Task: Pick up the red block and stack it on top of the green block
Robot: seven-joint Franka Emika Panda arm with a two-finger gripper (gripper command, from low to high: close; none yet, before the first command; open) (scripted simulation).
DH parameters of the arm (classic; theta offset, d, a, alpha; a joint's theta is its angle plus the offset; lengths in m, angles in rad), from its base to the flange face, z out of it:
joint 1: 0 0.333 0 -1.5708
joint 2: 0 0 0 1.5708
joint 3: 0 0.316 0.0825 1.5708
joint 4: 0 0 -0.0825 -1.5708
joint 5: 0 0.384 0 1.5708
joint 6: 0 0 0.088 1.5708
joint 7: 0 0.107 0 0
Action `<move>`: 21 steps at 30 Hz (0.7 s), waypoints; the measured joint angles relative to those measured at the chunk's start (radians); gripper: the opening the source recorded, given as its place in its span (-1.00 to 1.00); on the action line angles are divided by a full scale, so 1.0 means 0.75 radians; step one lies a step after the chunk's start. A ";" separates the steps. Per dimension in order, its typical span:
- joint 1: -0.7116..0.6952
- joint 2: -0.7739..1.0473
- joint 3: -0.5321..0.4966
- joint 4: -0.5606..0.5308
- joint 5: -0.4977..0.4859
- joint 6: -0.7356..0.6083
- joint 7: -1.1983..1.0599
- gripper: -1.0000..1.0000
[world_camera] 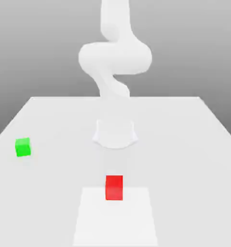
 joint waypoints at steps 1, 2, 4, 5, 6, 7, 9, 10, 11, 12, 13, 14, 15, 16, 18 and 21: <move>0.000 0.040 0.000 -0.042 0.000 0.032 0.000 0.00; -0.001 0.080 0.000 -0.084 0.000 0.064 0.000 0.00; -0.001 0.158 -0.001 -0.166 -0.001 0.127 0.000 0.00; -0.002 0.197 -0.001 -0.208 -0.001 0.158 0.000 0.00; 0.000 0.236 -0.003 -0.249 -0.004 0.189 0.002 0.00; 0.000 0.275 -0.004 -0.290 -0.004 0.220 0.002 0.00; 0.000 0.355 -0.005 -0.375 -0.004 0.284 0.002 0.00; -0.001 0.395 -0.005 -0.418 -0.004 0.316 0.001 0.00; -0.001 0.437 -0.005 -0.462 -0.004 0.349 0.001 0.00; -0.001 0.480 -0.006 -0.507 -0.004 0.383 0.001 0.00; -0.001 0.525 -0.006 -0.553 -0.004 0.418 0.001 0.00; -0.002 0.573 -0.007 -0.600 -0.004 0.455 0.001 0.00; -0.002 0.624 -0.007 -0.649 -0.004 0.493 0.000 0.00; -0.002 0.691 -0.008 -0.690 -0.004 0.544 0.000 0.00; -0.003 0.872 -0.008 -0.735 -0.004 0.682 0.001 0.00; -0.001 1.058 -0.008 -0.735 0.000 0.834 -0.003 0.00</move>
